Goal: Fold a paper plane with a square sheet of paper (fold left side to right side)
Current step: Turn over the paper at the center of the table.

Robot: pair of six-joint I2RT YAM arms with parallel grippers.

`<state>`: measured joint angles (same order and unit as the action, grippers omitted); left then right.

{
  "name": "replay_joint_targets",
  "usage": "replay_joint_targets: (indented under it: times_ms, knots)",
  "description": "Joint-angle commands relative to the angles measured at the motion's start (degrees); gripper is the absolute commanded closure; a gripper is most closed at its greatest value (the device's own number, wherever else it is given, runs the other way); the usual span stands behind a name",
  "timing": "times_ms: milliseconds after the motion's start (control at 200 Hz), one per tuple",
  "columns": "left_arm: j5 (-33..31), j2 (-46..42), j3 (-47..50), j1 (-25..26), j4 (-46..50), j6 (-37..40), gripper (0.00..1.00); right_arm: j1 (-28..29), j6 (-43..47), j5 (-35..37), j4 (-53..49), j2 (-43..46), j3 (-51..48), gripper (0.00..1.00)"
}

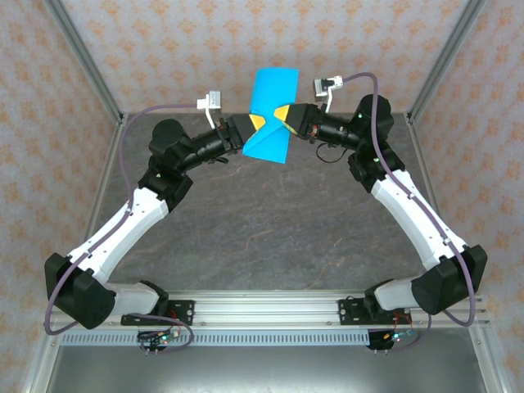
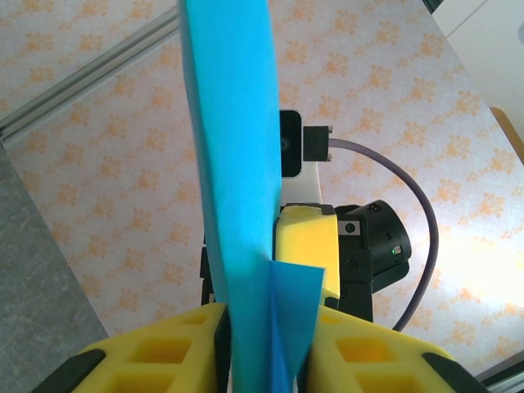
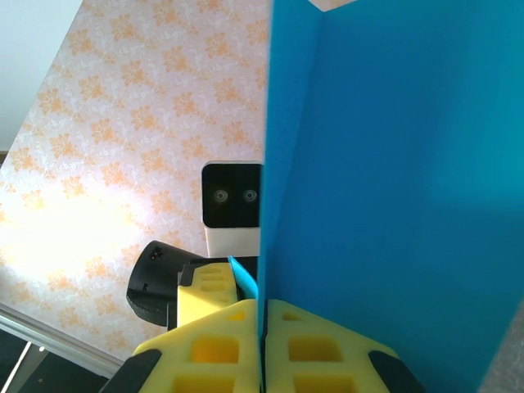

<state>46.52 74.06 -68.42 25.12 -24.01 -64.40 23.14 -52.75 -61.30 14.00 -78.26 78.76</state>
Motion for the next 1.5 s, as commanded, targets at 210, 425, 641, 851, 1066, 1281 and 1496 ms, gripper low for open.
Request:
replay_joint_targets:
  times_ms: [210,425,641,851,1066,1281,1496]
  knots:
    - [-1.4,-4.08,-1.91,1.37,10.6,10.36,0.93,0.29,13.57,5.89,-15.02,3.39,4.27,0.62]
    - [-22.27,-4.91,-8.44,8.92,45.45,37.91,0.99,0.22,32.86,37.94,-47.2,8.27,8.47,0.39]
    - [-55.18,4.33,-12.85,19.98,64.04,49.22,1.0,0.11,32.53,74.59,-59.11,16.35,1.29,0.24]
    - [-82.54,24.06,-25.93,24.63,86.95,42.56,1.0,0.03,31.58,84.11,-58.65,24.28,-6.44,0.15]
    - [-85.31,43.81,-36.93,25.13,100.86,31.57,1.0,-0.06,32.14,86.04,-59.7,26.23,-7.24,0.13]
    - [-75.9,54.61,-40.19,25.17,100.58,31.17,1.0,-0.07,33.08,85.47,-60.15,26.38,-7.36,0.13]
    - [-65.81,61.94,-45.52,25.15,99.59,31.63,1.0,-0.11,33.46,84.89,-60.41,26.52,-7.91,0.12]
